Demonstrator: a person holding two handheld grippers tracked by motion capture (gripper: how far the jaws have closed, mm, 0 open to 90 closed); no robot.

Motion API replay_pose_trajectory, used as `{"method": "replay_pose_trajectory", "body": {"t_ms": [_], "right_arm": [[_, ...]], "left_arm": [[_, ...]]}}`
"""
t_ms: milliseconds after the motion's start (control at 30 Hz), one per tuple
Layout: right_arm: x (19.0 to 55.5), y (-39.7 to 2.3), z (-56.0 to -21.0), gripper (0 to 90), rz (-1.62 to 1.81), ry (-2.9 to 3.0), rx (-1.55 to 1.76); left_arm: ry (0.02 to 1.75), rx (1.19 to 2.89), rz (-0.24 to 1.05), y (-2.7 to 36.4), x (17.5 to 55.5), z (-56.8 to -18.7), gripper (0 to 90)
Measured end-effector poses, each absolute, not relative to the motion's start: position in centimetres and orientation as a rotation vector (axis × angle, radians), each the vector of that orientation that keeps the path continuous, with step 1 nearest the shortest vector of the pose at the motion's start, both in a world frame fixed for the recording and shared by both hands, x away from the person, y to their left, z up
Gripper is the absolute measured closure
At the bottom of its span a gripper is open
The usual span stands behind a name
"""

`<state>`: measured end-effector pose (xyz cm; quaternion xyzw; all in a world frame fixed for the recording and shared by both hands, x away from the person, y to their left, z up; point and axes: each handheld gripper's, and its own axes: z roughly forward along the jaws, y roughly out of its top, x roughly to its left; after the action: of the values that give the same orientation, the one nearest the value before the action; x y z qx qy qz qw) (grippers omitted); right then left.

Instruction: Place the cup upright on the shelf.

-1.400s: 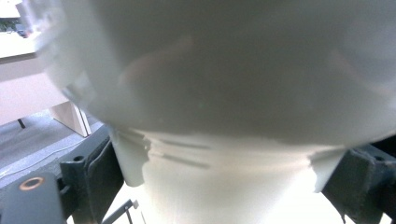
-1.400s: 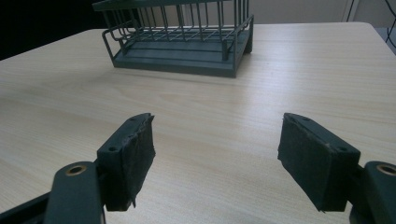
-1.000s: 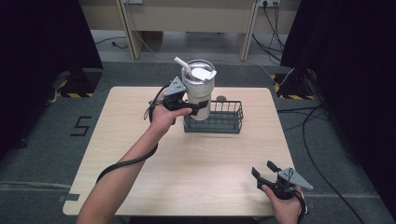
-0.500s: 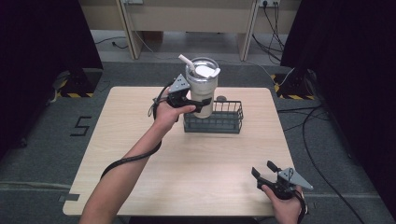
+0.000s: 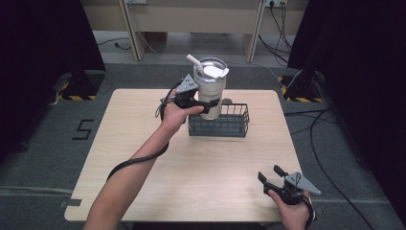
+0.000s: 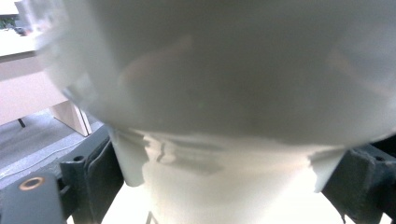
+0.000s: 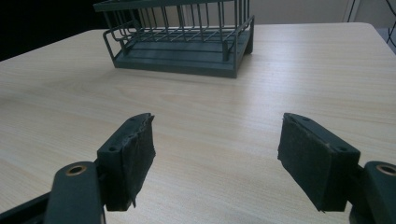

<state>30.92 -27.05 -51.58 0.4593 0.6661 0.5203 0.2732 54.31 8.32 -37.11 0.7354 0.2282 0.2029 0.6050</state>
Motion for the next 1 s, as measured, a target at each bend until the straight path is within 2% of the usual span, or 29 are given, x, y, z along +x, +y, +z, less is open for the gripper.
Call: {"method": "replay_pose_trajectory", "body": {"t_ms": [1000], "right_arm": [[30.9, -27.1, -51.6, 27.1, 1.408, 1.794, 1.238]], "left_arm": [[0.56, 1.735, 0.497, 6.9, 56.5, -38.8, 10.7]]}}
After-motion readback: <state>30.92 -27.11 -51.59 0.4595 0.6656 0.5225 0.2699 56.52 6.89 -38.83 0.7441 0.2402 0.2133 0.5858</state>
